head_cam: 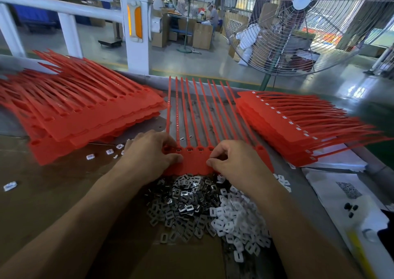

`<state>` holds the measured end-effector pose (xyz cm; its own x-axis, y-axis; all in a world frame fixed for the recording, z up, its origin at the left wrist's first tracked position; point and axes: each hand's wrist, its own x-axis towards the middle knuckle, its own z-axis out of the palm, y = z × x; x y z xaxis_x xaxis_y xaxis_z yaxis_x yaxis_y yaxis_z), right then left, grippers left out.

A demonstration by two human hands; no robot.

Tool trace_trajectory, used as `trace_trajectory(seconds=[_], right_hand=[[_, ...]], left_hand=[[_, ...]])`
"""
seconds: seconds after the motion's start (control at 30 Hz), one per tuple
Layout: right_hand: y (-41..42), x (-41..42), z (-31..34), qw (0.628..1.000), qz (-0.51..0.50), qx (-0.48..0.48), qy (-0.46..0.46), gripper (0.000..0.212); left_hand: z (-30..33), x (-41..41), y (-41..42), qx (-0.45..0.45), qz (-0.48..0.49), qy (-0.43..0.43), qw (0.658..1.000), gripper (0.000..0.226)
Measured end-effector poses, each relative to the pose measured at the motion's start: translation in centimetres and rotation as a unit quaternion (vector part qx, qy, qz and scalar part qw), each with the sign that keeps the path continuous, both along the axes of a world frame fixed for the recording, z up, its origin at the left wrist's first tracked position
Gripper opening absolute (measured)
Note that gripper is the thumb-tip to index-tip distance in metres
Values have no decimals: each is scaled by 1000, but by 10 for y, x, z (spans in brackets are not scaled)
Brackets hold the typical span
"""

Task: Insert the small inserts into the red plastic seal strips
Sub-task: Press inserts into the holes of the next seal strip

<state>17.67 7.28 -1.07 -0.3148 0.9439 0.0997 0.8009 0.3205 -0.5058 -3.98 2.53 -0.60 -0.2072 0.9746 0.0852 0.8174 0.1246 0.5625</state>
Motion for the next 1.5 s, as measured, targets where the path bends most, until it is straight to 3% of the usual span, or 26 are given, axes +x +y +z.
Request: trace_trajectory(seconds=[0.27, 0.77, 1.33, 1.5], right_hand=[[21, 16, 1, 991, -79, 20, 107, 9], [28, 4, -1, 996, -81, 17, 38, 12], [21, 14, 3, 997, -49, 33, 47, 13], [19, 18, 2, 993, -58, 28, 98, 15]], left_hand=[[1, 1, -1, -5, -2, 0, 1000, 38], [-1, 0, 0, 3, -4, 0, 1000, 35], [0, 0, 0, 0, -4, 2, 1000, 35], [0, 0, 0, -1, -1, 1, 1000, 36]])
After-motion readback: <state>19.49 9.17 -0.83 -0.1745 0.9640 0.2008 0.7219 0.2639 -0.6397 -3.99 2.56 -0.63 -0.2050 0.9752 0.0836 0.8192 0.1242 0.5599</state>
